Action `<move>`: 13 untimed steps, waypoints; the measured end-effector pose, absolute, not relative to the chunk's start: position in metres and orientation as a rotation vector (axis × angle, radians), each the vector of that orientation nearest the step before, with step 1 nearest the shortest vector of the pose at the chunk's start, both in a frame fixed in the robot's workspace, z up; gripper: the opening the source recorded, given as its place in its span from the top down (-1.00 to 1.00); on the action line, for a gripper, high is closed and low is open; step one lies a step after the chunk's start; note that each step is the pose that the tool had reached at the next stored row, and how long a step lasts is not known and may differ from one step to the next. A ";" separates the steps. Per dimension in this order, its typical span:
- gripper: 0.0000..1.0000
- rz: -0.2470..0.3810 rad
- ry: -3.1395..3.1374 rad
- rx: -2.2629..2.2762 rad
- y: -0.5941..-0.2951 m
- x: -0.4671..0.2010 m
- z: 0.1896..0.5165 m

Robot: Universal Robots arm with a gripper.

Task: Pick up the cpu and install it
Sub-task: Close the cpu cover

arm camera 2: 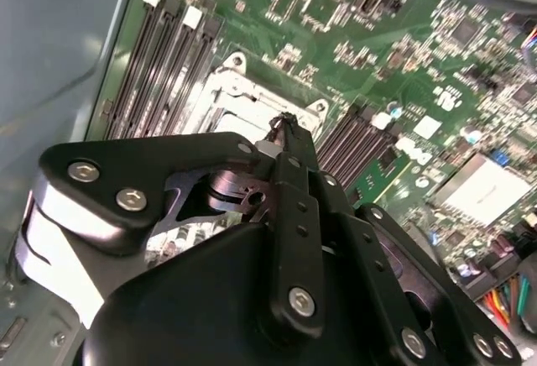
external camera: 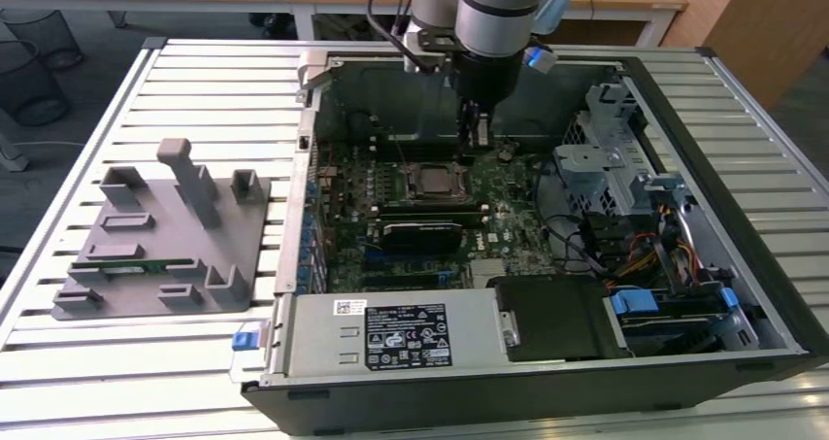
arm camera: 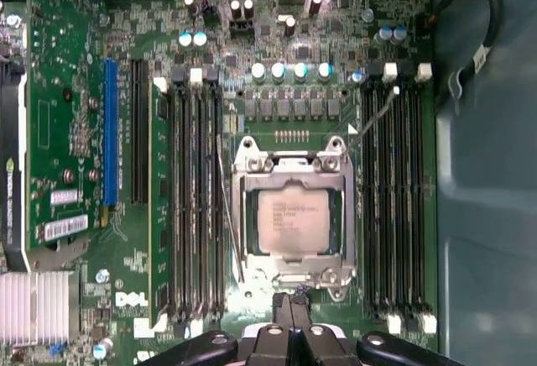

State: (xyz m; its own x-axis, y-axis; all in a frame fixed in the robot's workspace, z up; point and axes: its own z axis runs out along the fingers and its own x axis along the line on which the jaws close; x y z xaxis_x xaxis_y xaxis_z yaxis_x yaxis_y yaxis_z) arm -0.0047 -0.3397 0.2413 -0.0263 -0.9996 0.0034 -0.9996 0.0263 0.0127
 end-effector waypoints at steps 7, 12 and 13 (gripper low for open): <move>0.79 -0.011 -2.242 2.185 -0.340 -0.024 0.235; 0.79 -0.010 -2.241 2.185 -0.340 -0.032 0.232; 0.79 -0.011 -2.241 2.185 -0.340 -0.032 0.231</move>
